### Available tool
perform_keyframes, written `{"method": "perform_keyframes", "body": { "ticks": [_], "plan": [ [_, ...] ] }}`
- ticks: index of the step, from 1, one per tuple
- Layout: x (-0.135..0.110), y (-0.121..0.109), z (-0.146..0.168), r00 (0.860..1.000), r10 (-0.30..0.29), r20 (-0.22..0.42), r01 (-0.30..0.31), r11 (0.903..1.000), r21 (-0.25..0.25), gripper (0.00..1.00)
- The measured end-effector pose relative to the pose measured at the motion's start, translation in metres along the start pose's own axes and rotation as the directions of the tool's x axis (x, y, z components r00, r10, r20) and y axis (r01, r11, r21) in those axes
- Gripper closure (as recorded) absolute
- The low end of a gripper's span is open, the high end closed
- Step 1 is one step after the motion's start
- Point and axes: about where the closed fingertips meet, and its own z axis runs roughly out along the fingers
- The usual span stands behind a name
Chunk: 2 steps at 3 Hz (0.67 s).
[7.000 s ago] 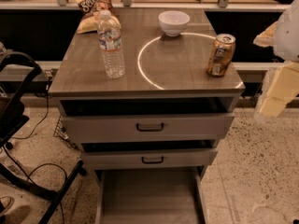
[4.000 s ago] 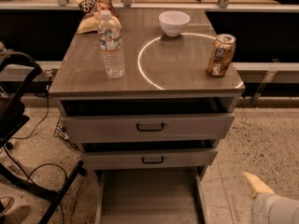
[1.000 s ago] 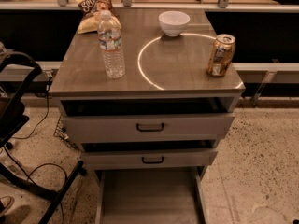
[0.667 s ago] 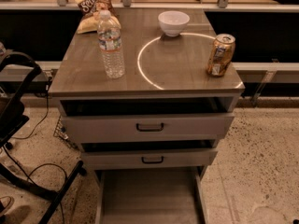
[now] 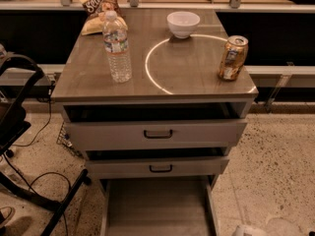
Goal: Close bottom drawer
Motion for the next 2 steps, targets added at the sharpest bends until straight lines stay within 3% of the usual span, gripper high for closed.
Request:
{"method": "perform_keyframes", "body": {
  "ticks": [1, 2],
  "plan": [
    [-0.002, 0.027, 0.068, 0.996, -0.092, 0.011, 0.092, 0.9946, -0.047, 1.00],
    [-0.007, 0.064, 0.089, 0.995, -0.098, 0.029, 0.100, 0.9888, -0.111, 1.00]
  ]
}}
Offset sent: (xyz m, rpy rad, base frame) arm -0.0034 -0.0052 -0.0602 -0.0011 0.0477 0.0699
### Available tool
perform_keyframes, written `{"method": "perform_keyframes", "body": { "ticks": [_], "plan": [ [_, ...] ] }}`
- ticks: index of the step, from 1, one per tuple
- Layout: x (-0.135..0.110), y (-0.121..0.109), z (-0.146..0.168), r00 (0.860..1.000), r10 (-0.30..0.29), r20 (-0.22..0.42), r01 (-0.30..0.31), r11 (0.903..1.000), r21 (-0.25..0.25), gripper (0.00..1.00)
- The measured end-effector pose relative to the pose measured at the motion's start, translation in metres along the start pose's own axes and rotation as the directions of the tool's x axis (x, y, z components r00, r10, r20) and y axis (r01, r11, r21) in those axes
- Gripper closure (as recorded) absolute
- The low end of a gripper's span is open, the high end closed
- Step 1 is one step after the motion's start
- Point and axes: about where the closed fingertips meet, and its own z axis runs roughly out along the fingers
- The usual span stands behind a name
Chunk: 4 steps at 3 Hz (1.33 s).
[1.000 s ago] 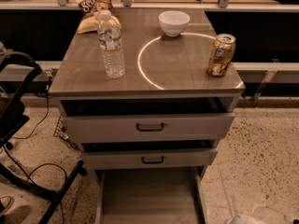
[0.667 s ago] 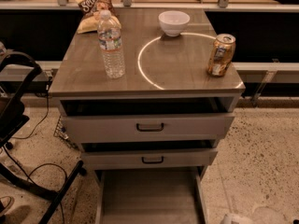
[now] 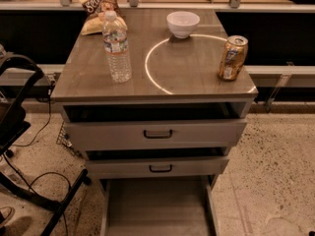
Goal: Close bottom drawer
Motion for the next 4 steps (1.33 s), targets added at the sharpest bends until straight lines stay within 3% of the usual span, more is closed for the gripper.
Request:
{"method": "perform_keyframes", "body": {
  "ticks": [1, 3, 4],
  "plan": [
    [0.000, 0.000, 0.000, 1.000, 0.000, 0.000, 0.000, 1.0000, 0.000, 1.00],
    [0.001, 0.018, 0.074, 0.993, -0.020, 0.115, 0.019, 0.9998, 0.010, 1.00],
    [-0.007, 0.018, 0.101, 0.981, -0.095, 0.167, 0.089, 0.9952, 0.042, 1.00]
  ]
}}
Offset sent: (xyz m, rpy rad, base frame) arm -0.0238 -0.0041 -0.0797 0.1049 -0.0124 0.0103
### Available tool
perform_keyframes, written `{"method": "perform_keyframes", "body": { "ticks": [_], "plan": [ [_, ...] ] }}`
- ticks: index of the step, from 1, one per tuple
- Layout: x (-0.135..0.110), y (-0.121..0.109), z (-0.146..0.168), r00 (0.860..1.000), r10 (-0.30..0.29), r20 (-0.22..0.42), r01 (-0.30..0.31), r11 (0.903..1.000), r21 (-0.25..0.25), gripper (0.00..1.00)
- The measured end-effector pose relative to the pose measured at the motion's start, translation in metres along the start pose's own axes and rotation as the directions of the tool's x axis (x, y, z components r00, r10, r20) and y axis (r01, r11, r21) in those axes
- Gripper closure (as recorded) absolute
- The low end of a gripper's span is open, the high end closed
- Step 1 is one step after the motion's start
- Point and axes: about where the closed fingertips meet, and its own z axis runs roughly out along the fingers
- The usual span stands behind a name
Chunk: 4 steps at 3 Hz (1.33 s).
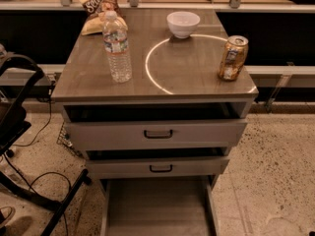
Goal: Close bottom drawer
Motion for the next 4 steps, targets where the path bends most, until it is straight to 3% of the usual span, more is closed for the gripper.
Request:
{"method": "perform_keyframes", "body": {
  "ticks": [1, 2, 3, 4],
  "plan": [
    [-0.029, -0.006, 0.025, 0.991, -0.123, 0.056, 0.122, 0.9924, 0.015, 1.00],
    [-0.055, -0.010, 0.035, 0.977, -0.191, 0.092, 0.189, 0.9817, 0.021, 1.00],
    [-0.097, -0.026, 0.037, 0.955, -0.259, 0.143, 0.254, 0.9659, 0.050, 1.00],
    [-0.103, -0.029, 0.035, 0.951, -0.270, 0.148, 0.264, 0.9628, 0.059, 1.00]
  ]
}}
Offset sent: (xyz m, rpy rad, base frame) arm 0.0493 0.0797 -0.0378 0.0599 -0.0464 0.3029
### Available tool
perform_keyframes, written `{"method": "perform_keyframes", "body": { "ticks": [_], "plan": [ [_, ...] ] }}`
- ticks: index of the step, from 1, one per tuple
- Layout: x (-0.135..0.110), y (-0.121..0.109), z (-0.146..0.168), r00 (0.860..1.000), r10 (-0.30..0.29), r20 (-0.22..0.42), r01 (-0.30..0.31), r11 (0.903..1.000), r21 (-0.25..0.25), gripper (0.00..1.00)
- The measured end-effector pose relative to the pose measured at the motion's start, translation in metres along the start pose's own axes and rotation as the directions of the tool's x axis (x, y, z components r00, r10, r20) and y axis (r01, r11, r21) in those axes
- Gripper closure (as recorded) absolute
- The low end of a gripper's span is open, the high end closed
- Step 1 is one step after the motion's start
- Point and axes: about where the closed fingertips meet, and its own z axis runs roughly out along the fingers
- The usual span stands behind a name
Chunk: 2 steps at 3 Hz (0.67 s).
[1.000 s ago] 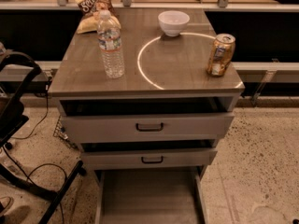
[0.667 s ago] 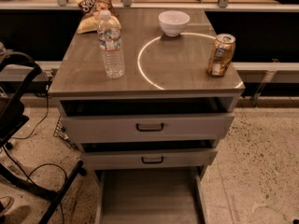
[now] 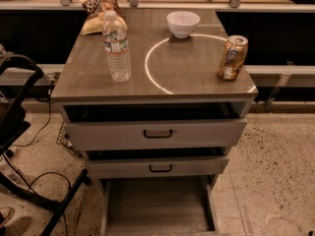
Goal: Close bottom drawer
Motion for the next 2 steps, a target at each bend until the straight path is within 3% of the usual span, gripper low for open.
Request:
{"method": "perform_keyframes", "body": {
  "ticks": [1, 2],
  "plan": [
    [-0.032, -0.030, -0.007, 0.997, -0.064, 0.031, 0.063, 0.9971, 0.044, 1.00],
    [-0.066, -0.060, -0.013, 0.989, -0.136, 0.059, 0.130, 0.9877, 0.086, 1.00]
  ]
}}
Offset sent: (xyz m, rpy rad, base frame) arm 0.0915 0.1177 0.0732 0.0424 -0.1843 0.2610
